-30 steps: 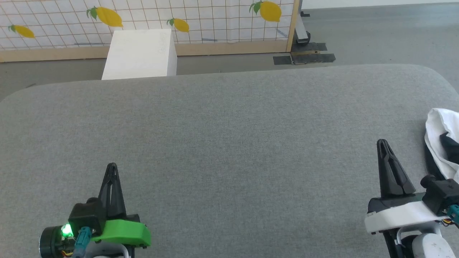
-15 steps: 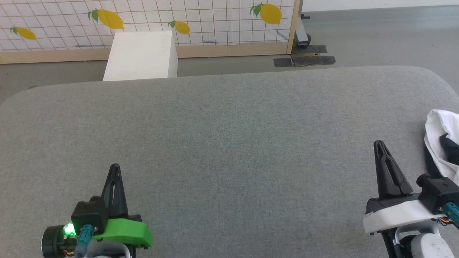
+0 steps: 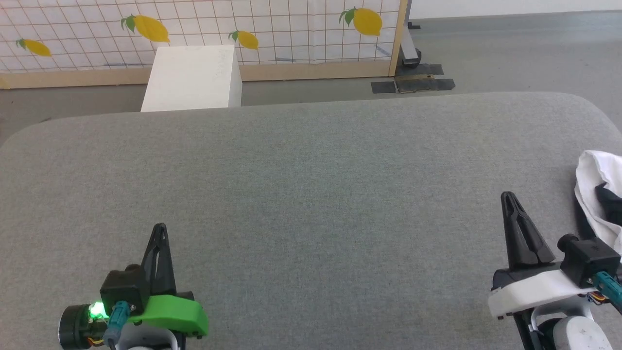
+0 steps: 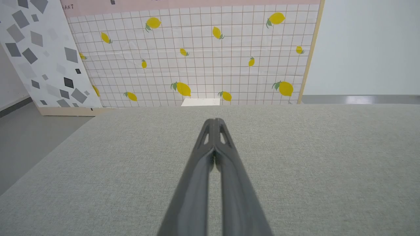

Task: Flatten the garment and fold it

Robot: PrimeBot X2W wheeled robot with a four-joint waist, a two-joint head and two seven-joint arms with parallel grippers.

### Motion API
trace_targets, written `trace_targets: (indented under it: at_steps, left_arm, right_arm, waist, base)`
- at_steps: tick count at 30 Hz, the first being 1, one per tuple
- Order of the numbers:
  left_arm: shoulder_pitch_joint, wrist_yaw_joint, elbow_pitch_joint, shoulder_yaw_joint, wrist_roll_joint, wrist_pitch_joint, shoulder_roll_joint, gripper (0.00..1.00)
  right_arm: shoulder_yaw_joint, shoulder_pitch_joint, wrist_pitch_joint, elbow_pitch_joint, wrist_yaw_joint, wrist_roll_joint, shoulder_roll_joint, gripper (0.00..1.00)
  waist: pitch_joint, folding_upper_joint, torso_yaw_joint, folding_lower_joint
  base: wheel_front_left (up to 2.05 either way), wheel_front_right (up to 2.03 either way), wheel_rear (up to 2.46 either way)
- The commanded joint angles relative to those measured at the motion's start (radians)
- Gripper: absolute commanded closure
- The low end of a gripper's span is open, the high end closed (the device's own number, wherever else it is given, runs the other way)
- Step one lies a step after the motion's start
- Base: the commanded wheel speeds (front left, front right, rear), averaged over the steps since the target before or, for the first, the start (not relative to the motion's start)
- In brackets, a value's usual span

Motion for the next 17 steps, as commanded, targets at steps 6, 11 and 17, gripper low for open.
trace_targets:
  at_steps: [6, 11, 17]
  left_arm:
    - [-0.009, -0.007, -0.004, -0.001, 0.008, 0.015, -0.004, 1.0]
    - [-0.01, -0.009, -0.005, -0.002, 0.01, 0.024, -0.004, 1.0]
    - [-0.012, -0.013, -0.006, -0.004, 0.012, 0.037, -0.005, 1.0]
  right_arm:
    - [0.004, 0.012, 0.016, -0.011, -0.001, -0.019, 0.006, 1.0]
    - [0.006, 0.013, 0.026, -0.013, -0.001, -0.026, 0.008, 1.0]
    - [0.007, 0.015, 0.038, -0.016, -0.001, -0.035, 0.01, 1.0]
  waist:
    - [-0.003, 0.0, 0.001, 0.0]
    - [-0.005, 0.0, 0.001, 0.0]
    - [-0.008, 0.0, 0.002, 0.0]
  base:
    - [0.0, 0.0, 0.0]
    - [0.0, 0.0, 0.0]
    - [0.0, 0.0, 0.0]
